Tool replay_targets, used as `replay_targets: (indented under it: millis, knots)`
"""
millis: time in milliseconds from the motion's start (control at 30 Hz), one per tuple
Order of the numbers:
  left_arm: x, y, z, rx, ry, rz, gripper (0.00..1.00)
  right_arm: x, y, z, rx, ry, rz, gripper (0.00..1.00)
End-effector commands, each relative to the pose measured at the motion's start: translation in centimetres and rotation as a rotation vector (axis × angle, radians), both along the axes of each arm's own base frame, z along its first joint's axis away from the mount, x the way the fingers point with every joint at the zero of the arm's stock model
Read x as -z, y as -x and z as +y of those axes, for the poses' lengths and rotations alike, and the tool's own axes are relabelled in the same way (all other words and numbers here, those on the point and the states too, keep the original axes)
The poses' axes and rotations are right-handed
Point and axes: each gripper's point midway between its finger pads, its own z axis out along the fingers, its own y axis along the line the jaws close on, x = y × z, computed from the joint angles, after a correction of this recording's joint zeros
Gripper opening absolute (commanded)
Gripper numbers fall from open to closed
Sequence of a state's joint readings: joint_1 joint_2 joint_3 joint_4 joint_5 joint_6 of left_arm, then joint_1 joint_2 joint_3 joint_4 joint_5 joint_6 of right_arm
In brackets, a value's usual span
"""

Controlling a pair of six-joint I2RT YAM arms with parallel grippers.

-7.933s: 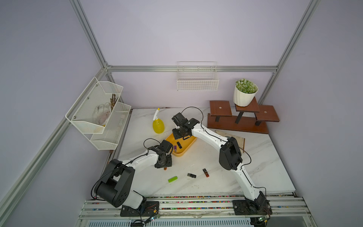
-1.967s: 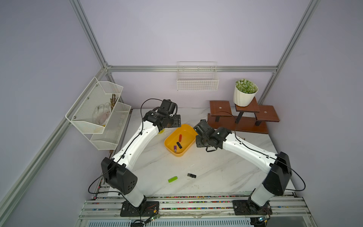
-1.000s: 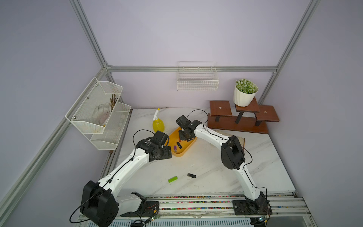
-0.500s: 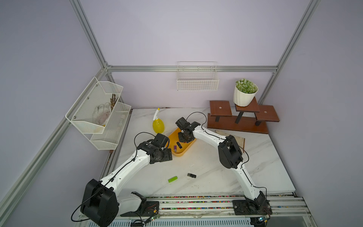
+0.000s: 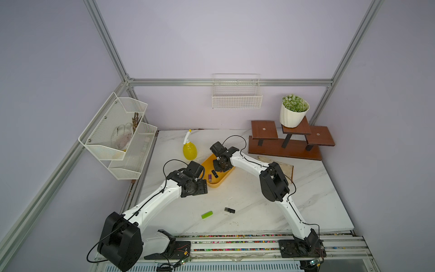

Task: Put the usb flash drive into the storage box
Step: Place the USB flash in the storage box, then pick up the USB flash from the center of the board.

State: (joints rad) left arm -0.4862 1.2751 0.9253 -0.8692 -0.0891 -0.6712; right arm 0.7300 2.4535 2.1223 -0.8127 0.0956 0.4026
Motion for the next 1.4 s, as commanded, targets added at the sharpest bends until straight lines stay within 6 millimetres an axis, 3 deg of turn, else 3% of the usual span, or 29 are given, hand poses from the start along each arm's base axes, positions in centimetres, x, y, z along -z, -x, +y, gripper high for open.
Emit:
replay_targets:
  millis: [0,167,367,467,633,867,1000,1367]
  knots:
    - [-0.3,-0.4,-0.6,-0.003,0.020,-0.024,0.86,0.3,-0.4,-0.2,0.000,0.012,-0.004,0.22]
    - [0.5,-0.4,-0.7,0.003,0.004,0.001,0.86,-0.3,-0.6,-0.2,-0.004,0.014,-0.020,0.36]
    - [0.6,-0.3,-1.1,0.019,0.007,0.000,0.85,-1.3,-0.9,-0.7,0.017,0.030,-0.042,0.41]
    - [0.3,-0.1,-1.5,0.040,0.014,-0.006,0.85,-3.9,-1.6,-1.1,0.050,0.025,-0.102,0.41]
    - [0.8,1.0,-2.2,0.090,0.029,0.014,0.84,-10.0,-3.1,-2.0,0.088,-0.001,-0.236,0.43]
    - [2.1,3.1,-3.1,0.124,0.032,0.063,0.83,-15.9,-3.7,-3.7,0.111,-0.044,-0.321,0.47]
    - [2.5,4.3,-3.7,0.163,0.039,0.082,0.83,-17.0,-3.3,-4.4,0.119,-0.049,-0.324,0.49]
    - [4.1,7.5,-5.3,0.287,0.027,0.156,0.80,-17.1,-2.7,-6.1,0.144,-0.025,-0.315,0.49]
